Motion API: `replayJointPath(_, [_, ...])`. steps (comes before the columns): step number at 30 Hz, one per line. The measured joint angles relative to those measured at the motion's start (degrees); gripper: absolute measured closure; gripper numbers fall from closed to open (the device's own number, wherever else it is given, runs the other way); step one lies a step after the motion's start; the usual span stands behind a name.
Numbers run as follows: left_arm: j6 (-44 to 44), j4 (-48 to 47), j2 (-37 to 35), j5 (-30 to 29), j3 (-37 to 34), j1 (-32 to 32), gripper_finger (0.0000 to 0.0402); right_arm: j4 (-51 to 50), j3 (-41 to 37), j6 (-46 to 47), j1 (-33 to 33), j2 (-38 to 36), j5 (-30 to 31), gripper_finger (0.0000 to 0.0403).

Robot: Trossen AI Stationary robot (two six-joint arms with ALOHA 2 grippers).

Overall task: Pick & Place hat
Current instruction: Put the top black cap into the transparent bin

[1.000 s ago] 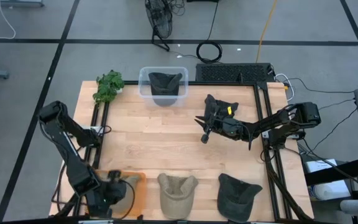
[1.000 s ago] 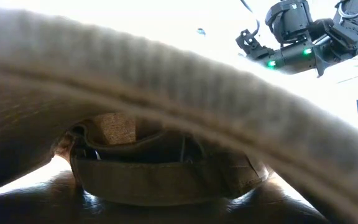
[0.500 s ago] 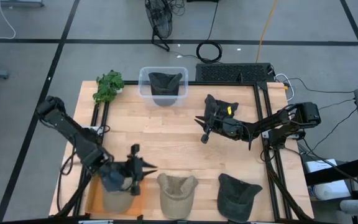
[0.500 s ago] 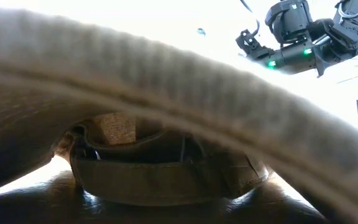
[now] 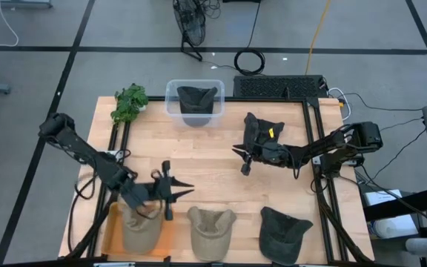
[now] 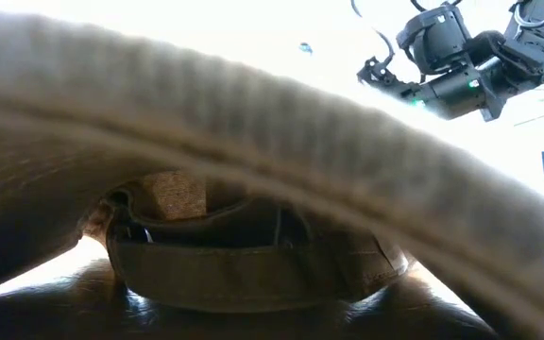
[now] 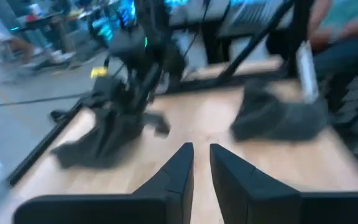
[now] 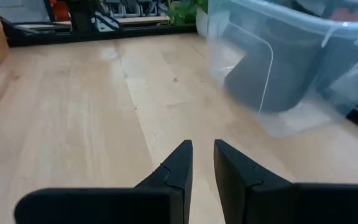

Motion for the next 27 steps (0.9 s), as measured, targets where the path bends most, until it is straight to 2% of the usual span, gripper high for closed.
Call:
replayJointPath(2, [-0.4, 1.3, -2.7, 6.4, -1.5, 0.9, 0.0339, -0.8, 0.0, 0.9, 0.7, 0.0, 0.0, 0.036])
replayJointPath(4, [0.4, 0.5, -5.4, 9.9, -3.5, 0.6, 0.0339, -1.8, 0.0, 1.7, 1.6, 0.0, 0.0, 0.036])
replayJointPath(14, [4.3, 1.9, -18.6, 9.9, -7.9, -2.9, 0.0339, -3.3, 0.0, 7.5, 8.6, 0.0, 0.8, 0.036])
replayJointPath(18, [6.6, 1.3, -20.0, 9.9, -8.2, -3.1, 0.0339, -5.3, 0.0, 9.9, 12.6, 0.0, 6.5, 0.036])
replayJointPath(22, [8.5, 1.3, -20.3, 8.9, -8.2, -3.0, 0.0339, -7.9, 0.0, 11.5, 16.5, 0.0, 15.5, 0.036])
replayJointPath(25, [9.0, 0.6, -20.2, 8.9, -8.2, -3.0, 0.0339, -8.3, 0.0, 11.4, 18.1, 0.0, 22.5, 0.036])
replayJointPath(27, [9.7, 0.6, -20.3, 8.8, -8.2, -3.0, 0.0339, -7.9, 0.0, 11.0, 18.3, 0.0, 24.6, 0.036])
